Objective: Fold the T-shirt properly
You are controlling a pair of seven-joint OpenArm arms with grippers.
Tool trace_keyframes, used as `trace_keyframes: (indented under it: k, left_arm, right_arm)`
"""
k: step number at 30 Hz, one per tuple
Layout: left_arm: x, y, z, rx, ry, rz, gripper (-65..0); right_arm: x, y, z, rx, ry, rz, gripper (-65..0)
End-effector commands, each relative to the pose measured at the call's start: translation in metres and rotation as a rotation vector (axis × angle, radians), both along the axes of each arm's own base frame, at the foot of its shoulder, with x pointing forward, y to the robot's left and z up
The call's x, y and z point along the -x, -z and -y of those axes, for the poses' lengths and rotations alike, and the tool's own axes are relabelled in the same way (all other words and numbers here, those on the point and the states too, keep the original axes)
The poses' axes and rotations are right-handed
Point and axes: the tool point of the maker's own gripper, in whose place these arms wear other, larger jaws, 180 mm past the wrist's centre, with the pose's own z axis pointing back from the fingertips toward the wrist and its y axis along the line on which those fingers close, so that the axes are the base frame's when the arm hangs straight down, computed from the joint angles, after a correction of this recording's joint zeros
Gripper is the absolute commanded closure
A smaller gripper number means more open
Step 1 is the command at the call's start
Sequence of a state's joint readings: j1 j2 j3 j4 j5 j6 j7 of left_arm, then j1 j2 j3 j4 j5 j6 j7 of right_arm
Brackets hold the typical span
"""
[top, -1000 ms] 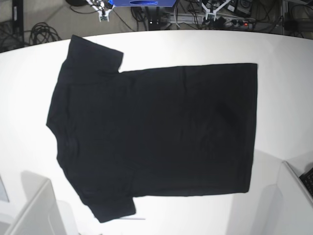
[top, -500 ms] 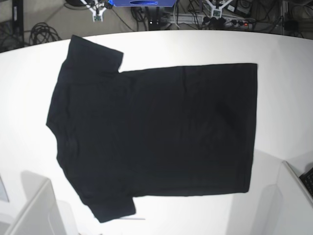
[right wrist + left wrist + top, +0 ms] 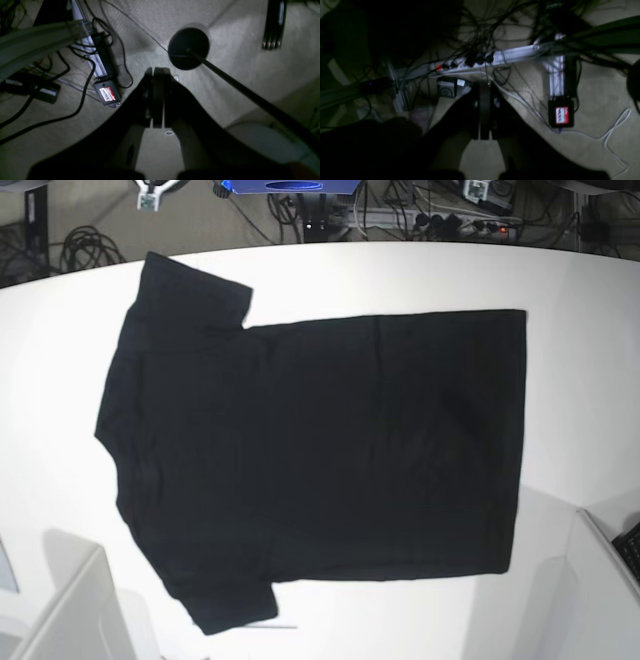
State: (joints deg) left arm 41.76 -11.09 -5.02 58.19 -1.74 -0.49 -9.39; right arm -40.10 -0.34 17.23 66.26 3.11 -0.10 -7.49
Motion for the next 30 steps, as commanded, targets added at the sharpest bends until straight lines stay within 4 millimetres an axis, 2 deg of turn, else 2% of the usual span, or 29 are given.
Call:
trace_keyframes:
  k: [1,3,7,14,17,20,24,27,28,30]
  left_arm:
    - [0.001,-0.015,-0.023,-0.052,-0.016,0.029,0.0]
    - [-0.005,-0.035,-0.035,-0.082,-0.052,0.081,0.0]
    - [-0.029,-0.083,-0.054,-0.143,-0.053,0.204,0.0]
    - [-0.067,-0.155,-0.055,-0.189,0.011,0.37,0.0]
    - [-0.084,-0.18,-0.054,-0.206,0.031,0.437,0.0]
    - [-0.105,-0.204,-0.052,-0.195,0.013,0.521,0.0]
    - [-0.12,-0.225,-0.053,-0.146,-0.059,0.606,0.0]
    - [-0.122,-0.227,-0.053,-0.125,-0.086,0.623,0.0]
    - [-0.122,-0.228,-0.053,-0.125,-0.086,0.624,0.0]
    - [-0.123,-0.227,-0.053,-0.123,-0.089,0.627,0.0]
  right_arm:
    - [-0.001,-0.01,0.008,0.025,0.017,0.025,0.0]
    - [-0.006,-0.025,0.015,0.051,0.051,0.054,0.0]
    - [-0.025,-0.059,0.029,0.109,0.089,0.151,0.0]
    - [-0.071,-0.13,0.057,0.224,0.093,0.331,0.0]
    - [-0.093,-0.153,0.055,0.195,0.123,0.396,0.0]
    - [-0.115,-0.172,0.046,0.096,0.197,0.488,0.0]
    - [-0.14,-0.182,0.03,-0.063,0.259,0.554,0.0]
    - [-0.15,-0.182,0.02,-0.2,0.315,0.57,0.0]
    - [-0.152,-0.182,0.017,-0.244,0.324,0.568,-2.4]
    - [-0.161,-0.186,0.012,-0.328,0.329,0.574,-14.3]
